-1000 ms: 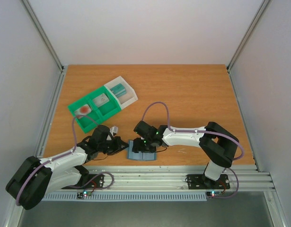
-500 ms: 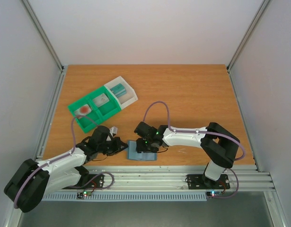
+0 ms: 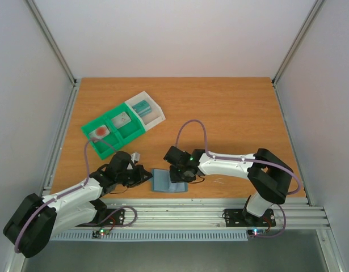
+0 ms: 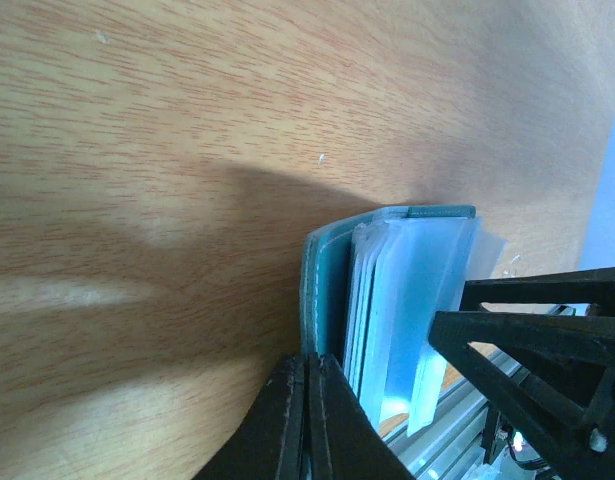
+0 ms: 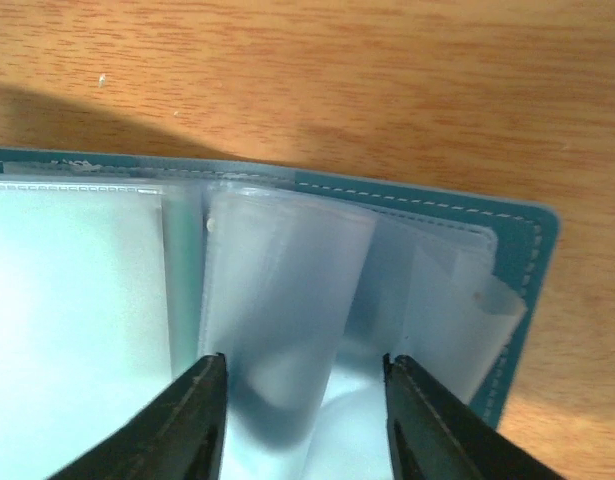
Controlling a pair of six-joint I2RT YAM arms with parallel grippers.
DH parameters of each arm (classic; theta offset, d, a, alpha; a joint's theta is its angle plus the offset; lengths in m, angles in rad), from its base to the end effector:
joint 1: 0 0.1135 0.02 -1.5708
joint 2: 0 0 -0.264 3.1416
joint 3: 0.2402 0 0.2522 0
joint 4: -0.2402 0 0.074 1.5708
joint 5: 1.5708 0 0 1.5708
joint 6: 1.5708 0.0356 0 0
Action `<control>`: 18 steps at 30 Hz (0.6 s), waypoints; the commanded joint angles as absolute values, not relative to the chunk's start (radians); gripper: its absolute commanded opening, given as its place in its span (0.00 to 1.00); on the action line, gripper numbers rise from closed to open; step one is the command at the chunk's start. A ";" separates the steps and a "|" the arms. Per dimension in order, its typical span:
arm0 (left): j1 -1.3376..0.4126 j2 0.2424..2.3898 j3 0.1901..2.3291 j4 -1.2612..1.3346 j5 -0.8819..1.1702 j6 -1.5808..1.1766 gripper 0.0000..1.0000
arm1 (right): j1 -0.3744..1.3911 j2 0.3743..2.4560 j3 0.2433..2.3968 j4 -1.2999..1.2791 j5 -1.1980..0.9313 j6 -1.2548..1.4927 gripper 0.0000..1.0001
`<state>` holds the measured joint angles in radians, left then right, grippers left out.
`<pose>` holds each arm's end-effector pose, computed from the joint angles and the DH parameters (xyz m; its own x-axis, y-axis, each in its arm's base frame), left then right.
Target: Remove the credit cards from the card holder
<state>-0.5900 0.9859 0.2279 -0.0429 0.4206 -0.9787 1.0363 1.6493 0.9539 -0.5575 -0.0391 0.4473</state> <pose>0.1311 -0.1053 0.1323 -0.9503 -0.2752 -0.1452 -0.0798 0.6665 -0.7412 0.1524 0.2601 0.1617 -0.8109 -0.5214 -0.2658 -0.5716 0.8030 0.1687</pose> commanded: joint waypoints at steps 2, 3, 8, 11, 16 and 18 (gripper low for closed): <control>-0.592 0.977 0.250 -0.040 0.405 -0.970 0.00 | 1.040 1.610 0.950 -0.655 0.054 0.443 0.38; -0.592 0.975 0.250 -0.042 0.405 -0.971 0.00 | 1.040 1.599 0.949 -0.661 0.057 0.443 0.37; -0.594 0.969 0.250 -0.056 0.403 -0.969 0.00 | 1.039 1.513 0.951 -0.684 0.065 0.446 0.37; -0.594 0.963 0.250 -0.056 0.402 -0.972 0.00 | 1.040 1.483 0.960 -0.671 0.037 0.437 0.38; -0.596 0.957 0.253 -0.057 0.399 -0.980 0.00 | 1.042 1.470 0.954 -0.582 -0.055 0.439 0.35; -0.597 0.957 0.253 -0.060 0.400 -0.980 0.00 | 1.040 1.474 0.959 -0.563 -0.074 0.443 0.34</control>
<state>-0.5911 0.9718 0.2283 -0.0650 0.4129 -0.9798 1.0363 1.4811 0.9508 -0.6220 -0.0177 0.4438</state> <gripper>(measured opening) 0.022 0.348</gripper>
